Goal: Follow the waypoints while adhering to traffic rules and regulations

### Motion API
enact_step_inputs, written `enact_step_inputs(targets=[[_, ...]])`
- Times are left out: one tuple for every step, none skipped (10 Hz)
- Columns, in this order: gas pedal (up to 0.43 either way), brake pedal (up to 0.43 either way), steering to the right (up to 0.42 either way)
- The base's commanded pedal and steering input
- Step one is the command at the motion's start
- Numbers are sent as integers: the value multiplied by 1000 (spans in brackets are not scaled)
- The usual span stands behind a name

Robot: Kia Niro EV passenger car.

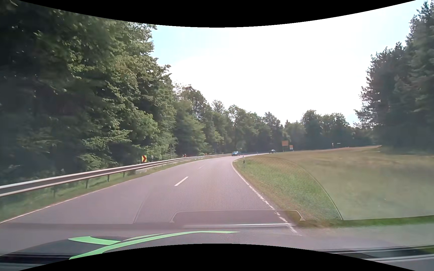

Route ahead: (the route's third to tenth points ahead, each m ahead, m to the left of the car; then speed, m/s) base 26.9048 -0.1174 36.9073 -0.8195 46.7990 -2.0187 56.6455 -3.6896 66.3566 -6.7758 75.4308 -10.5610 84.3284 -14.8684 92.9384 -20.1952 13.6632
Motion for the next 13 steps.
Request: enact_step_inputs(targets=[[98, 0, 0], [98, 0, 0], [98, 0, 0], [98, 0, 0], [98, 0, 0], [98, 0, 1], [98, 0, 7], [98, 0, 11], [110, 0, 12], [118, 0, 12], [118, 0, 12], [118, 0, 12], [118, 0, 12]])
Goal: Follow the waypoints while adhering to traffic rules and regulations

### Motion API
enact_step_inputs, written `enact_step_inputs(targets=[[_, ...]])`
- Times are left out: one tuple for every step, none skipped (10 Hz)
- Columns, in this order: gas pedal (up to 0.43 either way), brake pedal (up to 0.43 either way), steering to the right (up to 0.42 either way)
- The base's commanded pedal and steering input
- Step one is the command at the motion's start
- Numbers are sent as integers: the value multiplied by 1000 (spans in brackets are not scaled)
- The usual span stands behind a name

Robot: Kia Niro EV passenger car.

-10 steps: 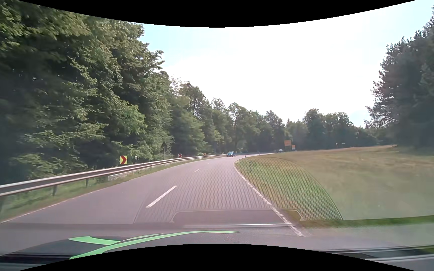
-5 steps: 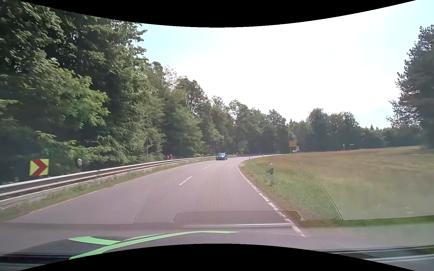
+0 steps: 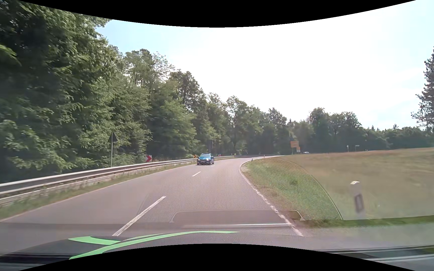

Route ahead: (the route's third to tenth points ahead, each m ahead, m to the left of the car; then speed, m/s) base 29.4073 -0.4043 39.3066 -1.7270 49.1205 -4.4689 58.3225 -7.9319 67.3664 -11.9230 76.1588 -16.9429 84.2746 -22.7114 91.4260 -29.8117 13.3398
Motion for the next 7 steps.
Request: enact_step_inputs(targets=[[118, 0, 13], [118, 0, 14], [118, 0, 15], [118, 0, 16], [118, 0, 16], [118, 0, 16], [130, 0, 16]])
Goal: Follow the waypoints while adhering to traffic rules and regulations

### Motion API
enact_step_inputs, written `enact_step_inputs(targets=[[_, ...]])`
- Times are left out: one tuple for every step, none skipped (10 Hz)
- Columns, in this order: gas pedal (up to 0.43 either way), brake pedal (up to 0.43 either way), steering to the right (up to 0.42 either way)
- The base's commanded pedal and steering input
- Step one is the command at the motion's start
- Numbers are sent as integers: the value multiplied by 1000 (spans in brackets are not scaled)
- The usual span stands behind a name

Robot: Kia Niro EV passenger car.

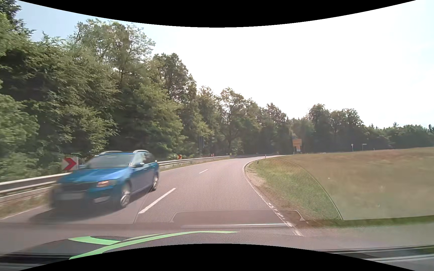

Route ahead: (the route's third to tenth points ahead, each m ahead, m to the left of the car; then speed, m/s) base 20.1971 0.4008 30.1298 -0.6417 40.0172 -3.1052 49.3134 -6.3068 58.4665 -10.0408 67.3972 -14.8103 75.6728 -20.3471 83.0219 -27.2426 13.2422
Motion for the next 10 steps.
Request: enact_step_inputs(targets=[[130, 0, 16], [130, 0, 17], [130, 0, 19], [130, 0, 21], [130, 0, 21], [130, 0, 22], [130, 0, 23], [130, 0, 25], [130, 0, 26], [130, 0, 27]])
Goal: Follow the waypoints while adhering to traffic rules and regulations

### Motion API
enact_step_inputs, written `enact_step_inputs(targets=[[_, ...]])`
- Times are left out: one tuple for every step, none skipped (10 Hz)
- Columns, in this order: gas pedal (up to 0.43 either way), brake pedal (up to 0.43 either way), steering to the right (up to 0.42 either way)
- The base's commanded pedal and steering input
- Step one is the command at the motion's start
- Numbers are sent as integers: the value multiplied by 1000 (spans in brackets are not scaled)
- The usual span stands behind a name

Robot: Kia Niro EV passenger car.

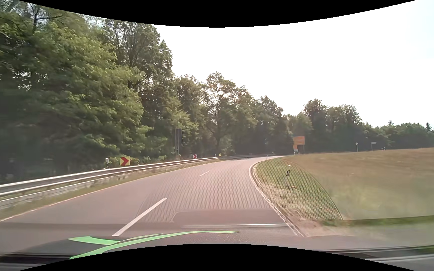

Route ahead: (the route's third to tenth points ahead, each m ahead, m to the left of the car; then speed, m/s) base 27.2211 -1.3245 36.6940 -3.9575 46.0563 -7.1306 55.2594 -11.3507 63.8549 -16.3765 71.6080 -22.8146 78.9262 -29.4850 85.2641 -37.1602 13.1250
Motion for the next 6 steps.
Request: enact_step_inputs(targets=[[130, 0, 29], [130, 0, 31], [130, 0, 32], [130, 0, 36], [130, 0, 38], [130, 0, 40]])
